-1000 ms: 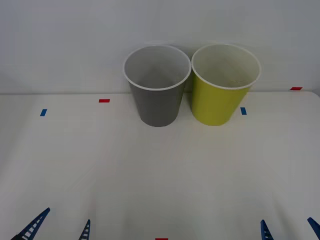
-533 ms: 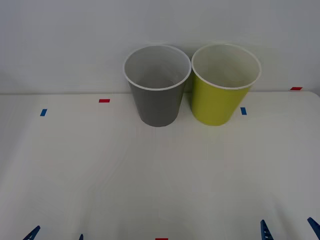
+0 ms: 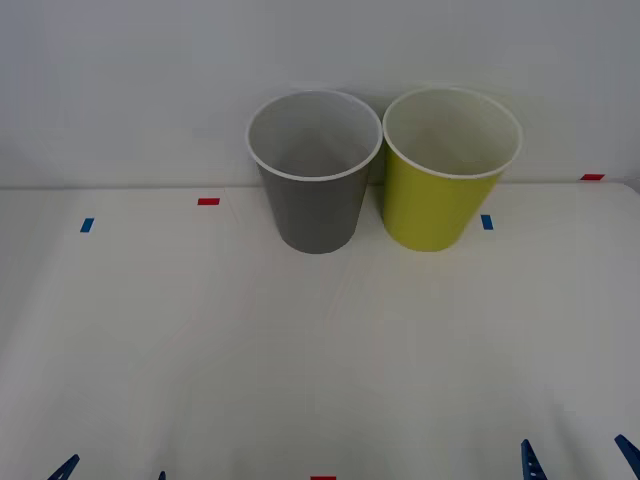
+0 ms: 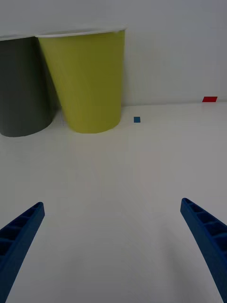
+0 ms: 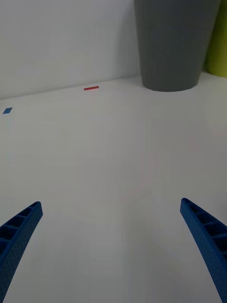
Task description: Put cans in the gray bin and PET bottles in the light green bin.
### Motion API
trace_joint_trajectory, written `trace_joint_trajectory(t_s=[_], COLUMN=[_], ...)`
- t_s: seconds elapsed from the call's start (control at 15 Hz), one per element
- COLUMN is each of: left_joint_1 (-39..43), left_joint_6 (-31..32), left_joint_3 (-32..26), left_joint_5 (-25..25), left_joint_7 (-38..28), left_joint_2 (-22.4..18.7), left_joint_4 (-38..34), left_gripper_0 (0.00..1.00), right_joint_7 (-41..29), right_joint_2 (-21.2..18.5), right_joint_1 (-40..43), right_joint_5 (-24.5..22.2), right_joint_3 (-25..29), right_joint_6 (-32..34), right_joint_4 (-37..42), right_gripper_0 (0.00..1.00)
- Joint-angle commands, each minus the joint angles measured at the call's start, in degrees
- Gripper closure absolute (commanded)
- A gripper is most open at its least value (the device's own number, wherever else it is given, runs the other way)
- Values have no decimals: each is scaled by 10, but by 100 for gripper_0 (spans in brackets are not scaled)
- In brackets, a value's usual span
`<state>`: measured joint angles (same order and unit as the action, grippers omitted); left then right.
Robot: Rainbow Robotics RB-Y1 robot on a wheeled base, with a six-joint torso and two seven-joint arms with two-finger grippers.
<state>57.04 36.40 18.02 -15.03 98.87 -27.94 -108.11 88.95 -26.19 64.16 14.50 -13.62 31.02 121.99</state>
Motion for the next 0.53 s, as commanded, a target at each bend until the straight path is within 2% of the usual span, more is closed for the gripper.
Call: trace_joint_trajectory(t_s=[0.07,0.53], left_joint_1=[0,0], left_joint_6=[0,0], left_joint_3=[0,0], left_joint_5=[0,0], left_joint_7=[0,0], left_joint_2=[0,0], left_joint_4=[0,0], left_gripper_0=[0,0], right_joint_7=[0,0], right_joint_2=[0,0], right_joint_1=[0,0], right_joint_5=[0,0], right_joint_3=[0,0], right_joint_6=[0,0], right_joint_4=[0,0], right_gripper_0=[0,0])
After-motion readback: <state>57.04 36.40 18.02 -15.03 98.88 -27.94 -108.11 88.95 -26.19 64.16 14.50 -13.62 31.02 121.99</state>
